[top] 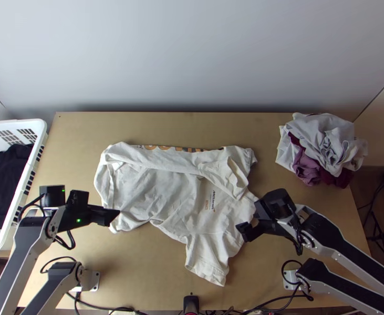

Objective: Fold the t-shirt

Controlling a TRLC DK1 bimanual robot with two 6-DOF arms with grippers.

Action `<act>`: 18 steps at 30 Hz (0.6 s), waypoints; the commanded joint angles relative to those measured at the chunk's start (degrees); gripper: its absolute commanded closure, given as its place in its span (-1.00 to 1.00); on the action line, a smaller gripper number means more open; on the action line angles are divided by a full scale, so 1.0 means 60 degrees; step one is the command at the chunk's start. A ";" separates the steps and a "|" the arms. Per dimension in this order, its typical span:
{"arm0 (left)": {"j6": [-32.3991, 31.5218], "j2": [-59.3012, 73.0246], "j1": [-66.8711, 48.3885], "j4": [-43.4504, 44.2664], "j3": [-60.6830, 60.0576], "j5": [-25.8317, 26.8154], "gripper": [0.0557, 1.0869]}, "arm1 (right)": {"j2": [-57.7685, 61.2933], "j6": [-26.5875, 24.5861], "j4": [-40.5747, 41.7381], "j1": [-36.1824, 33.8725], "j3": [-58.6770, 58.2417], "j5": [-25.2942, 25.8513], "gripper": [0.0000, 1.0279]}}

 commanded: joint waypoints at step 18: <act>0.3145 0.2501 -0.0126 -0.2944 0.1664 -0.0651 -0.90 | 0.2657 -0.0443 0.0677 0.0100 0.0770 -0.0324 -0.93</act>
